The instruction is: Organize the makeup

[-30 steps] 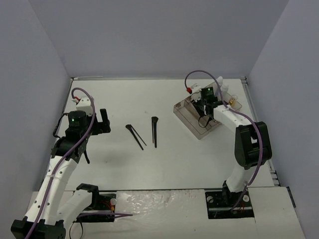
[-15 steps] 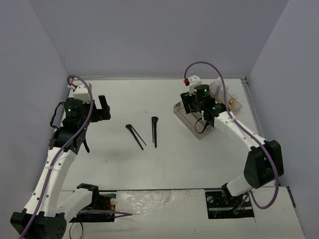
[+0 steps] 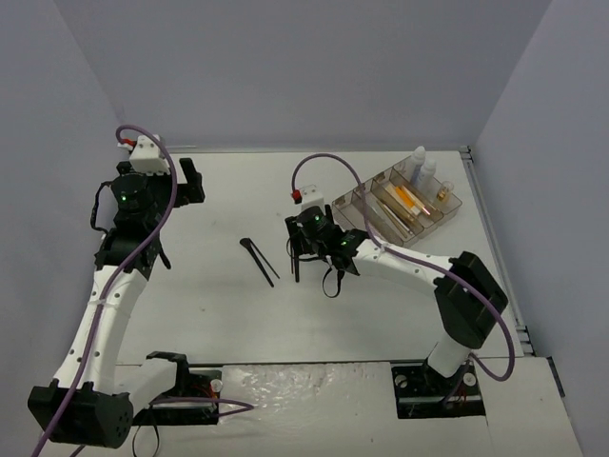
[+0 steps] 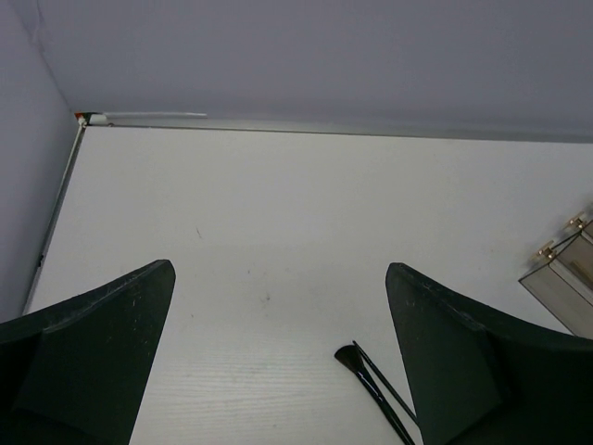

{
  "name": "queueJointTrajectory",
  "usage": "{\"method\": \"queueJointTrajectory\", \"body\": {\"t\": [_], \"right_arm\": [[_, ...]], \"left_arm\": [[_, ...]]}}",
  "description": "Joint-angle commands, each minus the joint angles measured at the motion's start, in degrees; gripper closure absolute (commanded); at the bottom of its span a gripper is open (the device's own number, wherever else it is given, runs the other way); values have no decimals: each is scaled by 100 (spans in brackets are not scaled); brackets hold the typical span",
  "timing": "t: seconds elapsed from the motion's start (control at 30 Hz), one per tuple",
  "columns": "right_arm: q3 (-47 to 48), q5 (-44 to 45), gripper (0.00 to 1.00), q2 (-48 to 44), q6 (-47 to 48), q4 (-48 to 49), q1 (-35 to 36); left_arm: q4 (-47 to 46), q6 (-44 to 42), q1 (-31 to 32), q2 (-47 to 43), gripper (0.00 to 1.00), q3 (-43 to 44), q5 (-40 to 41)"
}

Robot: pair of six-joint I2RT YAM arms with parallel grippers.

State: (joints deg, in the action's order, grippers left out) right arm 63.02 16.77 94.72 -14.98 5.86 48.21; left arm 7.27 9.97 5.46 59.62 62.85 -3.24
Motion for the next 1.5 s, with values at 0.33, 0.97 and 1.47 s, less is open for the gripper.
{"method": "queueJointTrajectory", "body": {"t": [0.33,0.97,1.47], "right_arm": [[642,458,47,1251,-601,537,83],[558,489,63,1909,-704,591,-176],[-185,175,100,144,828,238,-473]], "left_arm": [[-861,-134,-324,-645,3,-332,-82],[-885,22,-322,-570,3,-353,-309],[-903,43,-323,-566,3,-379,-361]]}}
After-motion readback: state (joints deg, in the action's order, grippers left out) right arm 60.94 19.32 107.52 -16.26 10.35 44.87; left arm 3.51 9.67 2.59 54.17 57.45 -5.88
